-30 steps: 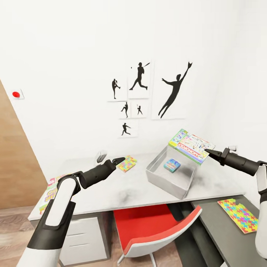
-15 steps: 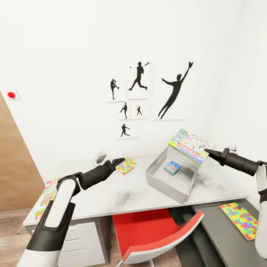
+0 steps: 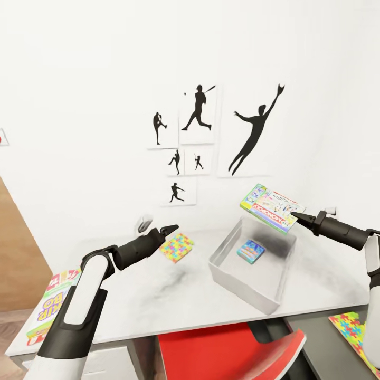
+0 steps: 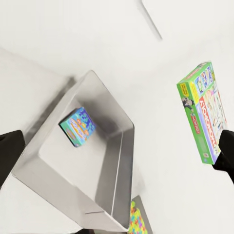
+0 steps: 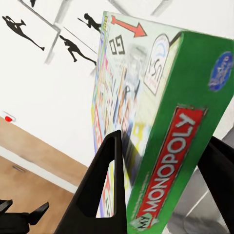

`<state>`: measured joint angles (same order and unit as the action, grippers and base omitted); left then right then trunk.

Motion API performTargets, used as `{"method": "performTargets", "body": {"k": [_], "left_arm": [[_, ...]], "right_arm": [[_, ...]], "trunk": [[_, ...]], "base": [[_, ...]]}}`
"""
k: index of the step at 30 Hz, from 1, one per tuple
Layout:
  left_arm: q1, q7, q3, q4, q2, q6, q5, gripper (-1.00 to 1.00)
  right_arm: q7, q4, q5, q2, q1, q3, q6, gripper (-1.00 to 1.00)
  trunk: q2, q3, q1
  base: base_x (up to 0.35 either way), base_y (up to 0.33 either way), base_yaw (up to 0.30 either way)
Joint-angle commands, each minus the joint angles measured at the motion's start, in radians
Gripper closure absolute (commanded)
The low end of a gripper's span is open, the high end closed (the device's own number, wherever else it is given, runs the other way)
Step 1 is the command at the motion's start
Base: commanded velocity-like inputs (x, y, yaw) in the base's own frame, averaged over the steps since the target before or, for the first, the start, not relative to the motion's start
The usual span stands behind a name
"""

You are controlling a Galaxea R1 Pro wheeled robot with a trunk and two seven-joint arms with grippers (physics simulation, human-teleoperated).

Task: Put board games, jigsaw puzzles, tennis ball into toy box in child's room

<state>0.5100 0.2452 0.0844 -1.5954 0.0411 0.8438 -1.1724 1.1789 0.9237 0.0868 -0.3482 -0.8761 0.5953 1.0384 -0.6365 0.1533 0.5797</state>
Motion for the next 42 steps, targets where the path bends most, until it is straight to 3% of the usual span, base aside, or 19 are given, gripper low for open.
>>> {"method": "performTargets", "body": {"k": [1,42], "left_arm": [[0.001,0.01,0.0,-0.001,0.0,0.003,-0.01,-1.0],[0.001,0.009,-0.002,-0.002,0.0,0.007,-0.01,-1.0]], "right_arm": [[-0.001,0.0,0.007,0.0,-0.001,0.001,0.009,1.0],[-0.002,0.014,0.003,-0.003,0.013,-0.012,0.002,1.0]], "trunk": [[-0.002,0.002,0.001],[-0.002,0.002,0.001]], "base": [[0.171,-0.007,0.0],[0.02,-0.052,0.0]]}}
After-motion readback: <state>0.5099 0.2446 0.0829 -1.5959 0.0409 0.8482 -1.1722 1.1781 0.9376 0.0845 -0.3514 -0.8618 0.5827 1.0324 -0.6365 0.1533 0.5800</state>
